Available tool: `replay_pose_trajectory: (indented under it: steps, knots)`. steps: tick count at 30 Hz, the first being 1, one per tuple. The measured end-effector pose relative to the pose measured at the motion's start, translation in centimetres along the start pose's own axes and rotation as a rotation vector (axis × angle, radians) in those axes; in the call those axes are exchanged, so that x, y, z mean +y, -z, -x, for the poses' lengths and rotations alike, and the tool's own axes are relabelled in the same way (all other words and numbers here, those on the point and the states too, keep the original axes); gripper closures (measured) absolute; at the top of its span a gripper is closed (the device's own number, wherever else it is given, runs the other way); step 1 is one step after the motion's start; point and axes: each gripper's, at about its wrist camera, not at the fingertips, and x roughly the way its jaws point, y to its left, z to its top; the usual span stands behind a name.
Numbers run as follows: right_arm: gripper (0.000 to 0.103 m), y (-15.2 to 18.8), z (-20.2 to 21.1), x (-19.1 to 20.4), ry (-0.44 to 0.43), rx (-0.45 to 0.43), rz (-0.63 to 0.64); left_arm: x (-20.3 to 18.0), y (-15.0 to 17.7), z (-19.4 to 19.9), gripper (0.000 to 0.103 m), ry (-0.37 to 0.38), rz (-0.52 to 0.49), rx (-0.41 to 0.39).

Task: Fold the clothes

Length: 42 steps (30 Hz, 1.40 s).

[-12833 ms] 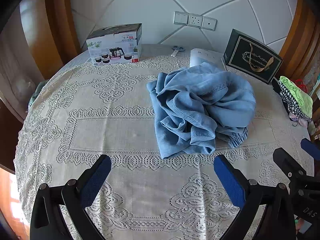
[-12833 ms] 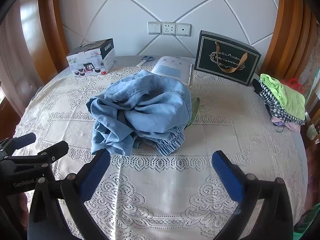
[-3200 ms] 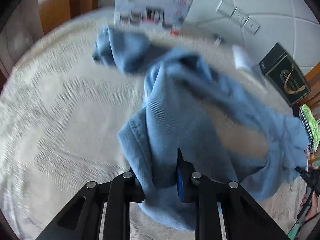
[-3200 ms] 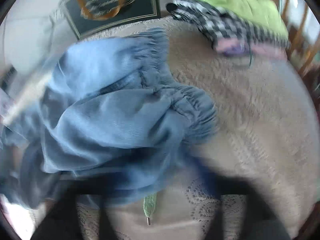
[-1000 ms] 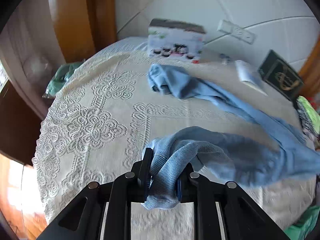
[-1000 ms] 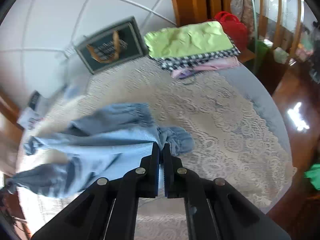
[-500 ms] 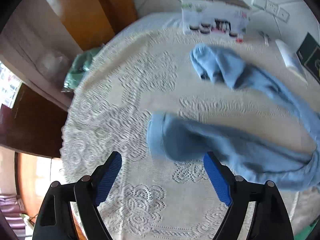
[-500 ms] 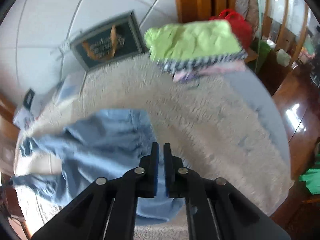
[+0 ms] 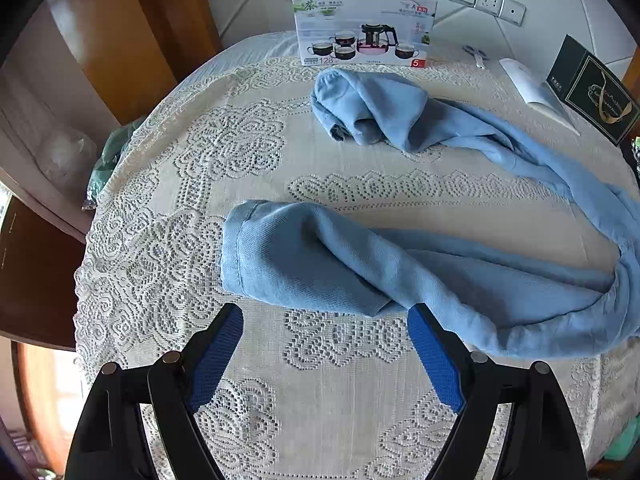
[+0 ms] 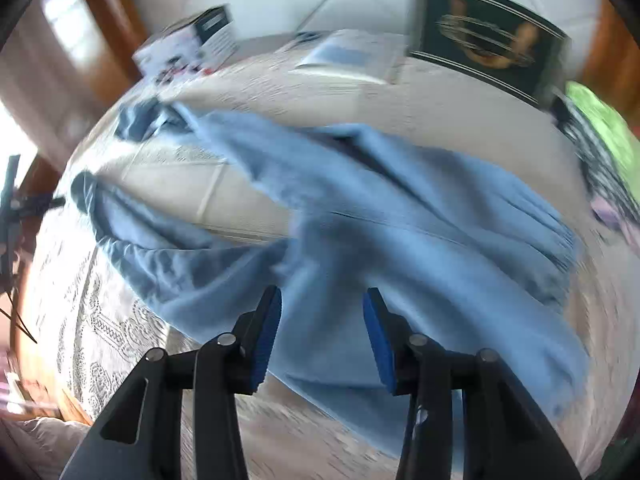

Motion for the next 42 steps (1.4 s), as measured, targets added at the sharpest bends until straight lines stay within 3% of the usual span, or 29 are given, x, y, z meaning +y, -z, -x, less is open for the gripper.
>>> replay_pose_trajectory:
  steps: [6,10,20,24,26,28,29,30,35,37,40,42]
  knots:
    - [0.061,-1.9,-4.3,7.7,-0.056,0.070,0.204,1.4,1.4,-0.6,0.018,-0.001,-0.001,-0.012]
    - [0.061,-2.4,-5.9,10.9,-0.084,0.100,0.271,2.7,1.7,-0.7,0.018,-0.005,-0.016,-0.035]
    - [0.057,-2.9,-7.8,13.1,-0.068,0.139,0.221,3.9,-2.9,-3.1,0.018,0.046,-0.085,-0.080]
    - [0.051,-2.8,-8.6,13.8,-0.035,0.143,0.229,2.2,-3.9,-5.8,0.019,0.073,-0.159,-0.027]
    - [0.050,-2.7,-9.4,14.1,-0.009,0.136,0.243,1.4,-3.6,-6.8,0.035,0.069,-0.192,-0.013]
    - [0.055,-2.7,-9.8,14.3,0.014,0.131,0.248,1.3,-3.3,-6.9,0.069,0.110,-0.160,-0.018]
    - [0.080,-2.7,-10.0,14.4,0.047,0.130,0.250,1.5,-3.3,-6.3,0.075,0.123,-0.138,-0.032]
    - [0.097,-2.7,-9.8,14.4,0.058,0.123,0.243,1.8,-3.2,-5.6,0.082,0.135,-0.122,-0.051]
    - [0.099,-3.6,-4.1,13.2,0.018,-0.031,0.166,3.3,-3.4,-0.6,0.088,0.197,-0.044,-0.166]
    - [0.099,-5.5,-2.5,12.2,0.031,-0.099,0.142,3.7,-5.3,0.6,0.088,0.198,-0.018,-0.203]
    - [0.099,-10.1,-3.0,9.4,0.041,-0.140,0.070,3.9,-9.4,0.3,0.088,0.172,0.036,-0.238]
    - [0.092,-12.9,-5.3,7.7,0.098,-0.103,0.024,3.9,-11.2,-0.6,0.085,0.148,0.054,-0.217]
